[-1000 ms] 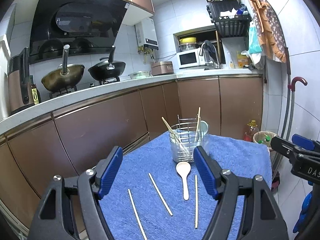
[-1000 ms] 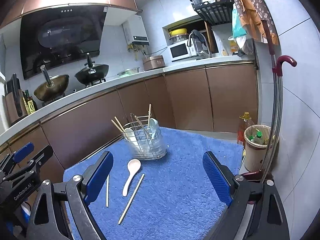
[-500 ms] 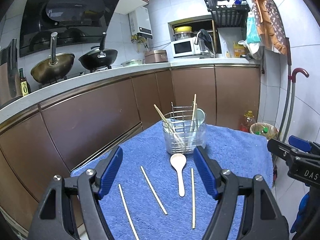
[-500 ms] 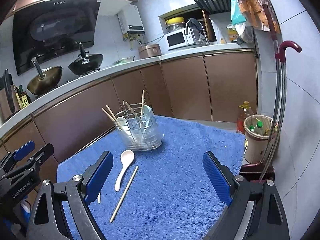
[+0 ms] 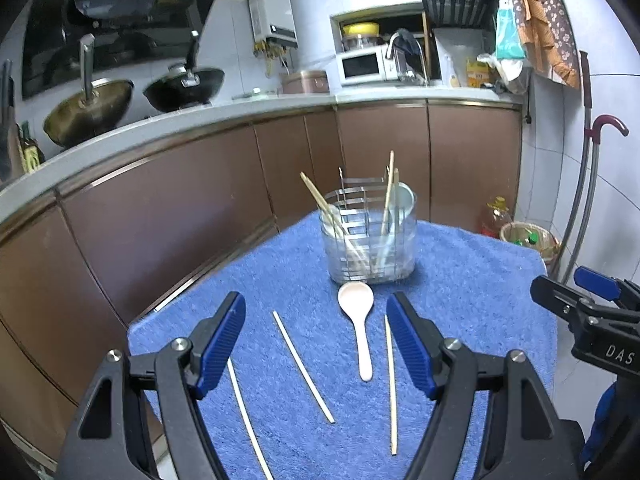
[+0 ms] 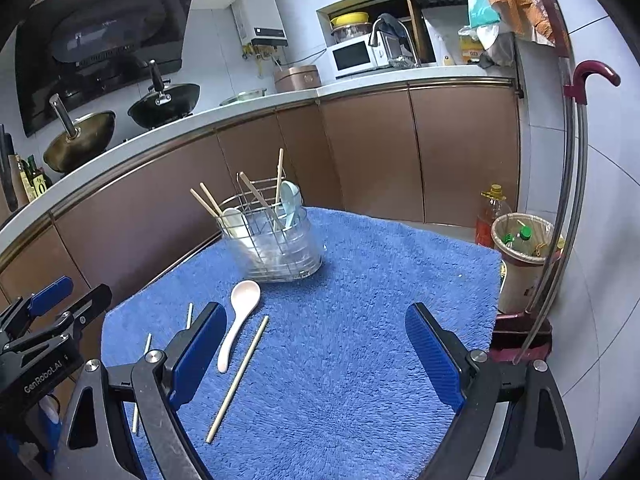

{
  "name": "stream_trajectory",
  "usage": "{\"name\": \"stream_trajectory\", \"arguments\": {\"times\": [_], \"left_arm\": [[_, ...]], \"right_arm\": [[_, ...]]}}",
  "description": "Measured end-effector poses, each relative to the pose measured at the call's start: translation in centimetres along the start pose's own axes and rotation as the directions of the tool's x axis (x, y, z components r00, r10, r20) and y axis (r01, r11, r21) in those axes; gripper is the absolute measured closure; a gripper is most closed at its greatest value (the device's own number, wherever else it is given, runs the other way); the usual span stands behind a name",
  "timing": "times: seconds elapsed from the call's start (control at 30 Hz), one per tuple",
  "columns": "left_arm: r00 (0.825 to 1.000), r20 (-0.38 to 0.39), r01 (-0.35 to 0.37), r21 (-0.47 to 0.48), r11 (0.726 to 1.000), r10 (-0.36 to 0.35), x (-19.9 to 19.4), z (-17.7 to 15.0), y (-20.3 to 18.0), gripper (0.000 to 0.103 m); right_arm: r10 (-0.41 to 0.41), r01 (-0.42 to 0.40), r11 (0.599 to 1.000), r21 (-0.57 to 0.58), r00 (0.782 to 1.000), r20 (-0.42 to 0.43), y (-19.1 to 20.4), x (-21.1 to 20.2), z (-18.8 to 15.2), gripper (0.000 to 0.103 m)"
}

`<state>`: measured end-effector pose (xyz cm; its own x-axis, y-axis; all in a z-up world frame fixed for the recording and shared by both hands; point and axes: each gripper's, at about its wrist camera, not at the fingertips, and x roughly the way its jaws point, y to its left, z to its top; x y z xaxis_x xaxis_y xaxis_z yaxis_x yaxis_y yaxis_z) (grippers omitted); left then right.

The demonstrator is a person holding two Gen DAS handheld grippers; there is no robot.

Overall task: Organize utensils
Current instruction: 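Withdraw both tools back over the remaining utensils, then grasp a wooden chopstick with the left tool while the right tool grasps the pale pink spoon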

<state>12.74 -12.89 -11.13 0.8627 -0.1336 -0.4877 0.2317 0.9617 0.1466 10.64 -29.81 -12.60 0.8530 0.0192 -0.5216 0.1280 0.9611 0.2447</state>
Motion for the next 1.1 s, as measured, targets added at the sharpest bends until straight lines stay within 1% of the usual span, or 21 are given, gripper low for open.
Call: {"name": "stream_trajectory", "arguments": {"times": [0.13,0.33,0.6,0.7,0.77,0.83,0.9,0.97,1.0,1.07,1.1], "left_arm": [[0.999,-0.036,0.007,0.006,1.0,-0.007,1.3,-0.1,0.2,0.031],[0.997,-0.074,0.007,-0.011,1.0,-0.008,2.8,-0.4,0.9,0.031],[0.989,-0.144,0.01,-0.032,0.999,-0.015,5.6,-1.1,1.6,0.031],[0.982,-0.183,0.037,-0.066,0.997,-0.048,7.0,-1.3,2.5,0.031],[0.972,-0.218,0.065,-0.124,0.99,-0.091,8.4,-1.3,4.1,0.031],[0.956,-0.246,0.108,-0.206,0.973,-0.158,9.7,-1.2,6.0,0.031],[0.924,-0.271,0.172,-0.336,0.926,-0.27,11.5,-1.3,8.6,0.032],[0.901,-0.277,0.199,-0.42,0.885,-0.334,12.7,-1.6,10.4,0.032],[0.888,-0.276,0.213,-0.461,0.861,-0.368,13.5,-1.7,11.5,0.032],[0.872,-0.283,0.219,-0.505,0.835,-0.4,14.7,-1.9,12.5,0.033],[0.859,-0.286,0.231,-0.525,0.819,-0.425,15.3,-2.0,12.9,0.033]], "right_arm": [[0.003,-0.003,1.0,-0.008,1.0,-0.021,0.1,1.0,0.1,0.013],[0.012,-0.014,1.0,-0.026,0.999,-0.052,0.5,2.7,0.1,0.013],[0.029,-0.033,0.999,-0.041,0.994,-0.102,0.8,5.5,-0.1,0.013],[0.052,-0.06,0.997,-0.055,0.99,-0.131,1.4,6.9,0.1,0.013],[0.077,-0.087,0.995,-0.055,0.985,-0.153,1.7,7.9,0.3,0.013],[0.108,-0.119,0.991,-0.053,0.978,-0.178,2.0,9.0,0.5,0.013],[0.147,-0.158,0.987,-0.037,0.968,-0.202,2.2,10.2,0.8,0.017],[0.203,-0.209,0.978,-0.001,0.951,-0.233,2.2,11.6,1.1,0.028],[0.225,-0.229,0.973,0.015,0.941,-0.251,2.2,12.6,1.2,0.031],[0.243,-0.249,0.968,0.015,0.931,-0.271,2.5,13.8,1.4,0.04],[0.259,-0.266,0.964,0.015,0.923,-0.283,2.7,14.6,1.5,0.042]]}}
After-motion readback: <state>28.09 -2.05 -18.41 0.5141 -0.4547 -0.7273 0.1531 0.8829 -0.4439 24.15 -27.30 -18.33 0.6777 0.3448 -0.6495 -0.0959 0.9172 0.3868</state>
